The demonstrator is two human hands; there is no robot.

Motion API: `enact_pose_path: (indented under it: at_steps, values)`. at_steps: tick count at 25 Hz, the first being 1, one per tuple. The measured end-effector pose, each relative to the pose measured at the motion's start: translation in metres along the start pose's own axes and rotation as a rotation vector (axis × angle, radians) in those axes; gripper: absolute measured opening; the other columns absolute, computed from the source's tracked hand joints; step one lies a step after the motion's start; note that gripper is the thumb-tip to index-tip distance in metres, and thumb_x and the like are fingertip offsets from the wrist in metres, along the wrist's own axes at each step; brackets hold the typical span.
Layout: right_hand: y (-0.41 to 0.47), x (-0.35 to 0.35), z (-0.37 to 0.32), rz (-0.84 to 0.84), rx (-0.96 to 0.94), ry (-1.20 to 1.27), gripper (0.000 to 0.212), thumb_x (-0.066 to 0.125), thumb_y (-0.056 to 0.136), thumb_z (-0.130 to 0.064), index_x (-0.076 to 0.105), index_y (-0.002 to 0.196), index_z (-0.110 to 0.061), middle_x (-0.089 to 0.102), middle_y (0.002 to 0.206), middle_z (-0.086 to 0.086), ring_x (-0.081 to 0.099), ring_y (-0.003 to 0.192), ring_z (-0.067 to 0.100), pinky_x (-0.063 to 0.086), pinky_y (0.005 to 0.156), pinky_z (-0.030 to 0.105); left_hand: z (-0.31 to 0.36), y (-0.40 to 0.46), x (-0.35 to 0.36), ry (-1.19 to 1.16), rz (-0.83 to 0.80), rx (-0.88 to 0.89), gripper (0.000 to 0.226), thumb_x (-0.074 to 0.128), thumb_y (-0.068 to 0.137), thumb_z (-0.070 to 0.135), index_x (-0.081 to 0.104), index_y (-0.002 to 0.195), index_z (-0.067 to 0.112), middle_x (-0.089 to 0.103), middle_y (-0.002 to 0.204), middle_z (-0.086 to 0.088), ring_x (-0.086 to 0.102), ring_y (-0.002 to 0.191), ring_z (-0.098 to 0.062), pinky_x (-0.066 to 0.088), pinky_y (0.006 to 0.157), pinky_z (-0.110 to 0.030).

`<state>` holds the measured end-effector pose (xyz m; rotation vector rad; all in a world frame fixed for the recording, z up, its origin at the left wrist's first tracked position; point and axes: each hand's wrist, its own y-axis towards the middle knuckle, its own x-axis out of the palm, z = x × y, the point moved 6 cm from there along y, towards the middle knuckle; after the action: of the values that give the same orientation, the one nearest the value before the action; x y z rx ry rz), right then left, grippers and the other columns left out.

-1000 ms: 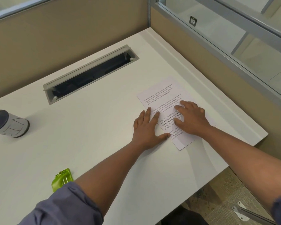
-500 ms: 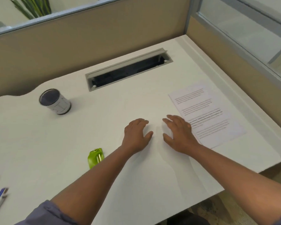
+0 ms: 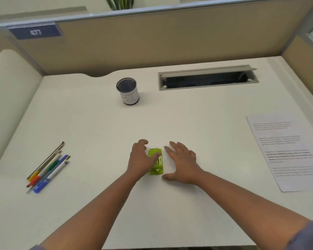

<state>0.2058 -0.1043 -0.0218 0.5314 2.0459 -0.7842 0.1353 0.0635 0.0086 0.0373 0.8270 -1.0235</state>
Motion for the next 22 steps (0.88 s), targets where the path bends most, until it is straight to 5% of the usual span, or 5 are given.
enact_pose_path:
  at_steps: [4, 12, 22]
  values:
    - [0.012, 0.010, -0.008, -0.031, 0.059, -0.077, 0.123, 0.058, 0.053, -0.087, 0.002, 0.155, -0.046, -0.009, 0.168, -0.007, -0.017, 0.152, 0.020, 0.005, 0.114, 0.048, -0.021, 0.001, -0.002, -0.151, -0.136, -0.159, 0.067, 0.086, 0.072, 0.046, 0.052, 0.123, 0.019, 0.058, 0.099, 0.001, 0.060, 0.089, -0.013, 0.044, 0.066, -0.026]
    - [0.016, 0.013, -0.010, -0.045, 0.107, -0.032, 0.122, 0.061, 0.047, -0.083, 0.006, 0.151, -0.050, -0.009, 0.167, -0.011, -0.020, 0.151, 0.016, 0.007, 0.112, 0.048, -0.022, 0.015, -0.002, -0.076, -0.140, -0.233, 0.057, 0.096, 0.058, 0.040, 0.054, 0.089, 0.017, 0.057, 0.088, 0.003, 0.053, 0.076, -0.013, 0.044, 0.064, -0.028]
    - [0.015, 0.013, -0.012, -0.069, 0.126, -0.019, 0.120, 0.065, 0.049, -0.077, 0.006, 0.151, -0.049, -0.012, 0.166, -0.012, -0.024, 0.150, 0.017, 0.005, 0.113, 0.047, -0.017, 0.021, -0.006, 0.160, -0.194, -0.283, 0.061, 0.093, 0.055, 0.053, 0.050, 0.081, 0.018, 0.061, 0.080, 0.001, 0.057, 0.069, -0.017, 0.046, 0.060, -0.030]
